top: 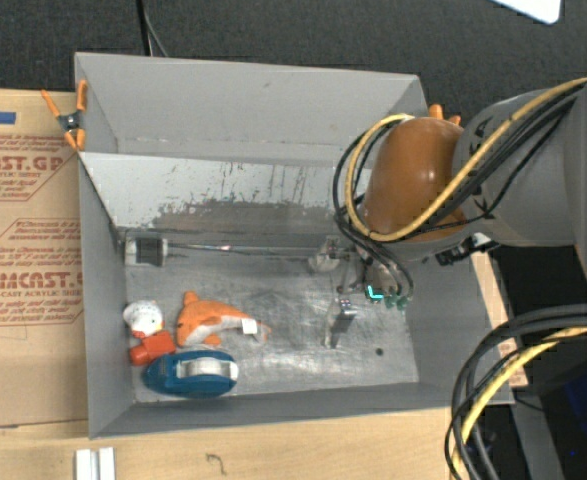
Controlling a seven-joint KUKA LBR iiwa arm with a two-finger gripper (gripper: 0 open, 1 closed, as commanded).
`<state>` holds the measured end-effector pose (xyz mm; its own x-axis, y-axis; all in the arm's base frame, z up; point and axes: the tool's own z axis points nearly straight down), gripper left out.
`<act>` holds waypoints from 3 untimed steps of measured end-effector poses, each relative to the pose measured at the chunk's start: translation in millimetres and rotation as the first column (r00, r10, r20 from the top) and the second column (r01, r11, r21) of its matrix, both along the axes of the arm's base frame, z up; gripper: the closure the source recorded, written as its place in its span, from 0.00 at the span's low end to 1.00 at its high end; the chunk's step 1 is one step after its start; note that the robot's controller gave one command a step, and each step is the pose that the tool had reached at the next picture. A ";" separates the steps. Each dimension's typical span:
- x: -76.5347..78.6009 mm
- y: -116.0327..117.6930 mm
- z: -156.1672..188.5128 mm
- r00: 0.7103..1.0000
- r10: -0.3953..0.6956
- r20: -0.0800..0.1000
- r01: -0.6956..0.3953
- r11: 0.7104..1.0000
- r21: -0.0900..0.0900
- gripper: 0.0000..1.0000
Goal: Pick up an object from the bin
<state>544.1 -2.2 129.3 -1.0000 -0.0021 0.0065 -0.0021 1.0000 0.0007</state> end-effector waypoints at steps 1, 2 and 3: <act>0.7 0.0 2.0 1.000 0.000 0.003 0.000 1.000 0.000 0.00; -25.9 -16.7 42.3 0.999 0.039 0.002 -0.039 0.999 0.001 0.00; -15.1 29.0 14.7 0.982 0.187 0.017 -0.187 0.982 -0.004 0.00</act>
Offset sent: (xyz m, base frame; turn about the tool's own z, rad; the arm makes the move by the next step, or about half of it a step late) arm -0.0365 -0.0259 0.0637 -0.0529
